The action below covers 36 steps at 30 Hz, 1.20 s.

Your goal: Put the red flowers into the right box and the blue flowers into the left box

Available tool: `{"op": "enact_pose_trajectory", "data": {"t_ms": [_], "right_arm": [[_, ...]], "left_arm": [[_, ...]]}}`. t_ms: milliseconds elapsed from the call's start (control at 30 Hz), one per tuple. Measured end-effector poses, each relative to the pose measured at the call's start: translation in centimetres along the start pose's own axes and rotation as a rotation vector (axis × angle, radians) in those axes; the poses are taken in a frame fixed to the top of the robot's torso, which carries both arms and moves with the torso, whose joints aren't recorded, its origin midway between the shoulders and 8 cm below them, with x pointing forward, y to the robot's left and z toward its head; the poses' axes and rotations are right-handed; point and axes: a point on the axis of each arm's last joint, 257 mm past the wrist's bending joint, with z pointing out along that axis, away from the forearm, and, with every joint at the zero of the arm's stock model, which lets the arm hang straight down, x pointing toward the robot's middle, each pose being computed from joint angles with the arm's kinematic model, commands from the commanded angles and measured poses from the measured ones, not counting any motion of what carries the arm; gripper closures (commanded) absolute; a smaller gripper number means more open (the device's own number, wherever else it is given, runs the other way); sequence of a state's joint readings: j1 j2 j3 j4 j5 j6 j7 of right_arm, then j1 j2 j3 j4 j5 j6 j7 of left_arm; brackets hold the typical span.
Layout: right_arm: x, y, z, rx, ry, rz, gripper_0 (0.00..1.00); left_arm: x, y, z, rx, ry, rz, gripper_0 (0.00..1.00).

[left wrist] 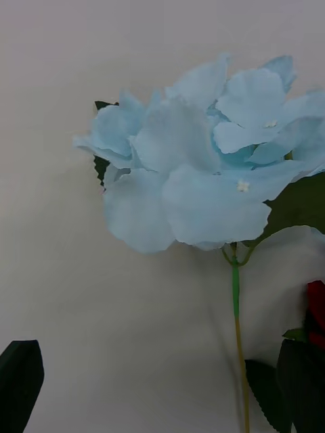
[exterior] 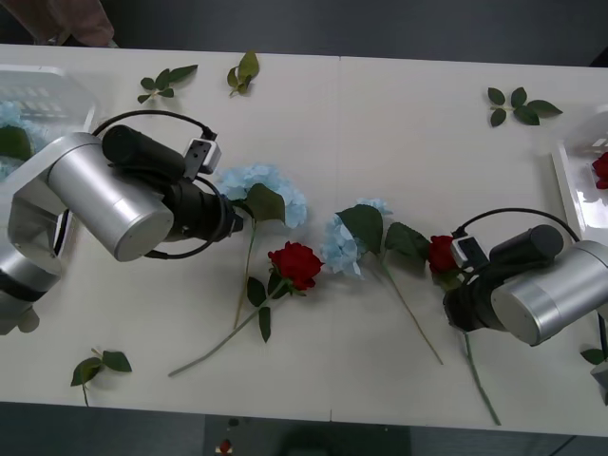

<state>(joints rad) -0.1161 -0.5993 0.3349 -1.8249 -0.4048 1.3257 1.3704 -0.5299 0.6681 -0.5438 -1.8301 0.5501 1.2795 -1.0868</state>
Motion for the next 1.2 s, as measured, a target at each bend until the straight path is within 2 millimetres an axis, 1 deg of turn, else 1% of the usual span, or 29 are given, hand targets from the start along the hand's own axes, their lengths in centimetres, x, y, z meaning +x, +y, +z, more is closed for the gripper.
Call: {"op": "enact_pose_trajectory", "data": {"t_ms": [233,400,467,567,667,767,900,967,1033,1200], "right_arm": [[0.0,0.1,0.0,-0.001,0.0,-0.001,1.0],[-0.9,0.2,0.0,-0.008,-0.034,0.0,1.0],[-1.1,-0.2,-0.2,-0.004,-0.035,0.01,1.0],[-1.7,-1.1,-1.1,-0.016,-0.029,0.051,1.0],[-3.1,-2.9,-2.6,0.0,-0.037,0.092,1.0],[-4.6,-5.0,-4.5,0.03,-0.047,0.129,1.0],[-6.9,-6.9,-6.8,0.045,-0.089,0.171,1.0],[-7.4,-7.7,-8.1,0.038,-0.093,0.2,1.0],[-7.8,-8.9,-9.3,0.045,-0.103,0.232,1.0],[-8.1,-13.0,-12.9,0.071,-0.116,0.322,1.0]], "left_arm": [[0.0,-1.8,2.6,-0.006,0.02,0.008,0.0],[0.4,-2.6,4.4,-0.011,0.032,0.041,0.0],[0.7,-2.9,4.9,-0.012,0.036,0.061,0.0],[1.2,-3.0,5.5,-0.016,0.045,0.077,0.0],[1.7,-2.8,5.9,-0.021,0.057,0.077,0.0],[1.9,-2.8,6.6,-0.031,0.071,0.067,0.0],[1.5,-3.2,7.4,-0.037,0.087,0.054,0.0],[1.1,-3.5,7.6,-0.037,0.088,0.052,0.0],[0.7,-3.9,7.7,-0.034,0.085,0.052,0.0],[0.8,-4.2,7.7,-0.031,0.087,0.057,0.01]]}}
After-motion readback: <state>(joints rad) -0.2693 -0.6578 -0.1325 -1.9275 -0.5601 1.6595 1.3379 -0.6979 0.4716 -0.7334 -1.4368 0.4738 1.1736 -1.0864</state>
